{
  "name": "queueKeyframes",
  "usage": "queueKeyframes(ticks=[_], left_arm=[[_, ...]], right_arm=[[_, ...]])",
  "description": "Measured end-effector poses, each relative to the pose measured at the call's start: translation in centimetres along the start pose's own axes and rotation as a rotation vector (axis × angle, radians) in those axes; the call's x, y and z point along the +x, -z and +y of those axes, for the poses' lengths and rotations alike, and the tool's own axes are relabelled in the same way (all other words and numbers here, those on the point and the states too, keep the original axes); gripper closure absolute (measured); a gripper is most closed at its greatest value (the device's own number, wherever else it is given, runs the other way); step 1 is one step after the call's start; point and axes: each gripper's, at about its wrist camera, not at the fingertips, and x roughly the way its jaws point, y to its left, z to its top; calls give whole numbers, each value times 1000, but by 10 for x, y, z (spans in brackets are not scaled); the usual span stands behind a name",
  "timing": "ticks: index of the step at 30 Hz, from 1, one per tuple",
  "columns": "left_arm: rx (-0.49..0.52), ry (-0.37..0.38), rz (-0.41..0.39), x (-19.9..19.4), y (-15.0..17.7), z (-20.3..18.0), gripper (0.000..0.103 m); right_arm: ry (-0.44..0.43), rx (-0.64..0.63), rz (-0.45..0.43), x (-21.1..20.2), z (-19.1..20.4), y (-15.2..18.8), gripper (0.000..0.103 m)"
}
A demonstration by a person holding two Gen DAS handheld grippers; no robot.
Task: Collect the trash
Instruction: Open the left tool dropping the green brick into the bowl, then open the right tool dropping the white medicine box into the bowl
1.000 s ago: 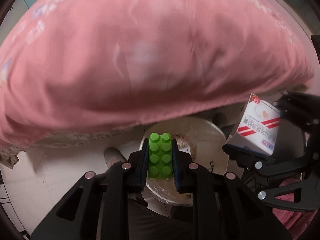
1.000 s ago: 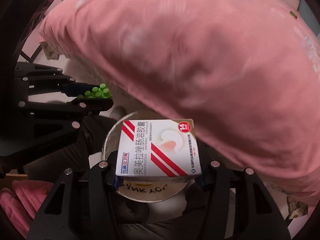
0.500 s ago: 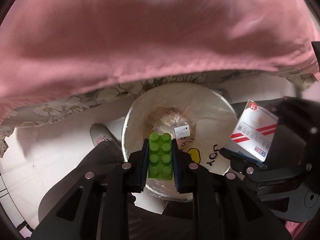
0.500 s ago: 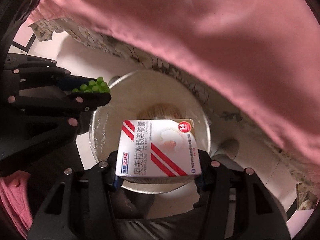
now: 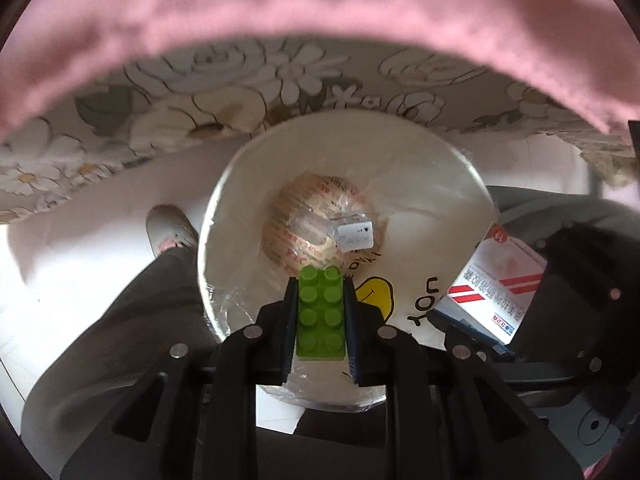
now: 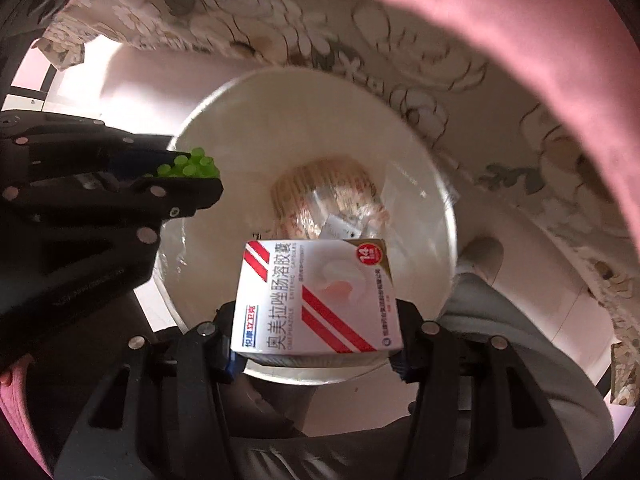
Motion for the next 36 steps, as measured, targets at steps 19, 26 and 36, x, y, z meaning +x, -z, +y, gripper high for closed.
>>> queueKeyframes(ticks=[19, 26, 36], left_arm=[[-62, -21, 73, 36, -9, 11, 51], [-56, -26, 76, 33, -7, 11, 51], [-39, -40, 48, 15, 0, 5, 51]], right_arm=[[1, 50, 126, 43, -16, 0, 46], [25, 51, 101, 39, -14, -3, 38], [34, 34, 55, 21, -8, 4, 38]])
